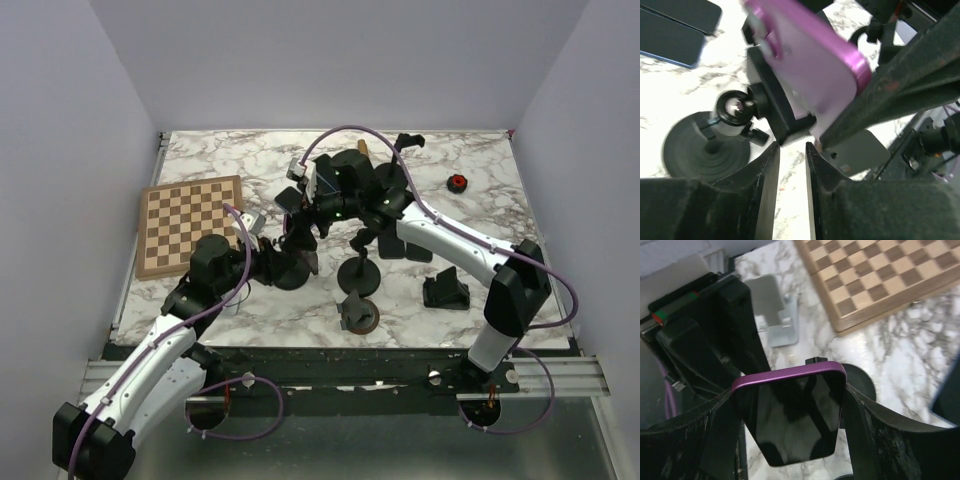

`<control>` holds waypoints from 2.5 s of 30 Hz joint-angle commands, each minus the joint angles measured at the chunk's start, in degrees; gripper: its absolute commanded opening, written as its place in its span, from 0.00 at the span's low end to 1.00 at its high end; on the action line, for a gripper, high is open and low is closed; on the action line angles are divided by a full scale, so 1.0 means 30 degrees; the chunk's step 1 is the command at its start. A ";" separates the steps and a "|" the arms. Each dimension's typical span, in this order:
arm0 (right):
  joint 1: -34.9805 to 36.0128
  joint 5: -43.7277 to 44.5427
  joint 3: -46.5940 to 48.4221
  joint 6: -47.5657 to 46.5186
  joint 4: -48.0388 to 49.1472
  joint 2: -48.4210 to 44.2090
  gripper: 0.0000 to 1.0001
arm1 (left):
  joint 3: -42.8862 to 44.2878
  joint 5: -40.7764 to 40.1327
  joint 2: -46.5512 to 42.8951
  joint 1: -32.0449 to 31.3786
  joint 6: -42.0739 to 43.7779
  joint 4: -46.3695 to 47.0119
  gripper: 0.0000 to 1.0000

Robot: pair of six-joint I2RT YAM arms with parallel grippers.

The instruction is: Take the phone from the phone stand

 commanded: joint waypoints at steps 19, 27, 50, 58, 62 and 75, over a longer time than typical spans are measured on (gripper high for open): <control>0.0553 0.2271 -0.2952 0.7582 0.3494 -0.5399 0.01 | 0.2015 -0.0622 -0.2147 -0.0122 0.0131 -0.5957 0.09; 0.0526 0.8839 -0.3280 0.7794 0.3392 -0.8790 0.01 | 0.4610 -0.2979 -0.4233 -0.0122 0.0776 -0.7564 0.56; -0.6549 2.6912 -0.4462 0.8555 -0.5909 -0.8145 0.01 | 1.2060 -0.6489 0.0798 -0.0122 0.3871 -0.2602 0.91; -0.9169 2.5920 -0.5032 0.8974 -0.7629 -0.3215 0.01 | 0.9310 -0.7286 0.0773 -0.0121 0.5079 -0.1378 0.91; -0.9946 2.5920 -0.4828 0.9107 -0.7542 -0.1552 0.01 | 0.8816 -0.7368 0.0297 -0.0208 0.5183 -0.1471 0.91; -1.1685 2.4523 -0.5249 0.8632 -0.5931 0.1282 0.01 | 0.8352 -0.8210 -0.0655 -0.0637 0.5404 -0.1099 0.92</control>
